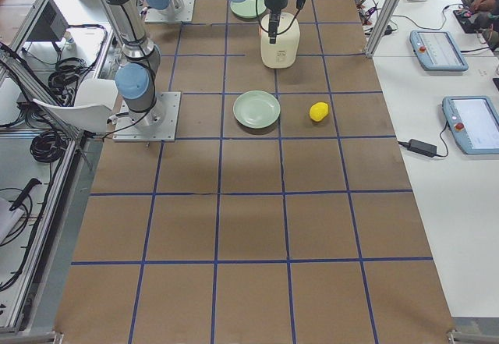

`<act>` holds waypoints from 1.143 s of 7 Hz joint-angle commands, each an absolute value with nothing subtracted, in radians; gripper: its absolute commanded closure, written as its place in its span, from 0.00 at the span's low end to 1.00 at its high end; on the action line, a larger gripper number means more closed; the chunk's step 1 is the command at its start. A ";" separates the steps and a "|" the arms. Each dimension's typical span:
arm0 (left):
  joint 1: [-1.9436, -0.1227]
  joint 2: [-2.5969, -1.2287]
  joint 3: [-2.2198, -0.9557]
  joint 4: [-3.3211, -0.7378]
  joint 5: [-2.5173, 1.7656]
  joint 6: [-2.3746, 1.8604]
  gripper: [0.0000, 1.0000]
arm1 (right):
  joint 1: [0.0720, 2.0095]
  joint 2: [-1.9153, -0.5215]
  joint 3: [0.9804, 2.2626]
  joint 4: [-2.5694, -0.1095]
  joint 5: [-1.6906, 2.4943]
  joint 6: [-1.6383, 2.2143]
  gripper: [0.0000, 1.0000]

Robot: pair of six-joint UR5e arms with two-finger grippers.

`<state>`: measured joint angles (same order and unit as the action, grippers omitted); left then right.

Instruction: Press rice cooker button

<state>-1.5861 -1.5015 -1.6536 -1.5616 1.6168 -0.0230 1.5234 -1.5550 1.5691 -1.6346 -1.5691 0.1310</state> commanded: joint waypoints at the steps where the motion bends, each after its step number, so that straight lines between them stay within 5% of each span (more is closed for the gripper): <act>1: -1.586 -1.502 -1.654 -1.562 1.617 -0.023 0.00 | 1.523 -1.557 1.566 -1.641 -1.571 0.129 0.00; 8: -1.586 -1.502 -1.654 -1.562 1.617 -0.023 0.00 | 1.529 -1.554 1.578 -1.753 -1.606 0.135 0.00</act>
<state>-1.5861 -1.5018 -1.6536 -1.5616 1.6168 -0.0230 1.5270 -1.5549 1.5714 -1.6924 -1.5941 0.1343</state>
